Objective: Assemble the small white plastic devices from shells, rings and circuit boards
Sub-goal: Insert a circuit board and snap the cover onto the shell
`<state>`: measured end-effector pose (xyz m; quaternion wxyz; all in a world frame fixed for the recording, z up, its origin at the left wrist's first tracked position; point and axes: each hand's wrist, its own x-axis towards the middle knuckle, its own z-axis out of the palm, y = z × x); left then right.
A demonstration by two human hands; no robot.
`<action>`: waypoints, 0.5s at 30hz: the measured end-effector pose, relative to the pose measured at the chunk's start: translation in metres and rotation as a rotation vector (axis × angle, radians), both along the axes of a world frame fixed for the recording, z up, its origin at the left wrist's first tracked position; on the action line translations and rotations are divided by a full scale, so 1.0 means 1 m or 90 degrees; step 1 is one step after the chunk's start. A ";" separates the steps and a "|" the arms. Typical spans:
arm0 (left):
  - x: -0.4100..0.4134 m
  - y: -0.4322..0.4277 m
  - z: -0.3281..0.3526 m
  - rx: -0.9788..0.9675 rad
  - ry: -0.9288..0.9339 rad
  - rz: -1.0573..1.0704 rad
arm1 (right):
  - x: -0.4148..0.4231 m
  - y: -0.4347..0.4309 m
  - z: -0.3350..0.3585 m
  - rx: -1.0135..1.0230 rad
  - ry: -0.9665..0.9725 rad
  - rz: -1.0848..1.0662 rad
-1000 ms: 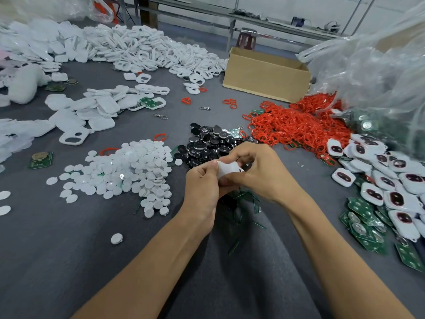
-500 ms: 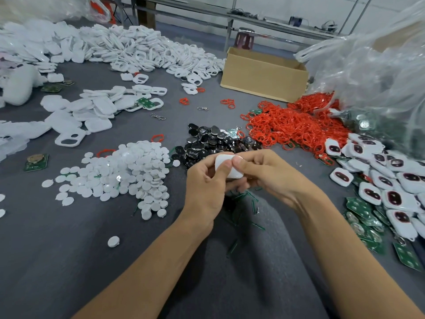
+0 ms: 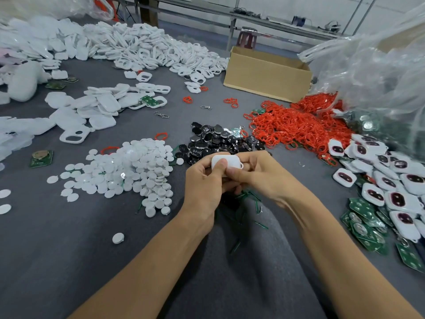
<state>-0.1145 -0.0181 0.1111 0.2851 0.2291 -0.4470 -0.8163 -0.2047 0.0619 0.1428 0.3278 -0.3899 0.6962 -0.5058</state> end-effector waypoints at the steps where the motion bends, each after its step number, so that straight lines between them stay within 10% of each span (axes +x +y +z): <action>1: 0.001 0.000 0.000 0.000 0.007 -0.002 | 0.000 0.000 -0.001 -0.006 -0.005 -0.014; 5: 0.001 0.002 0.003 0.013 0.054 -0.009 | -0.003 0.000 0.000 -0.068 -0.004 -0.043; 12: -0.001 -0.003 0.001 0.088 0.057 0.015 | 0.002 -0.004 -0.006 -0.094 0.433 -0.201; 15: 0.001 -0.008 0.003 0.134 0.100 0.007 | 0.002 -0.002 -0.006 -0.120 0.385 -0.125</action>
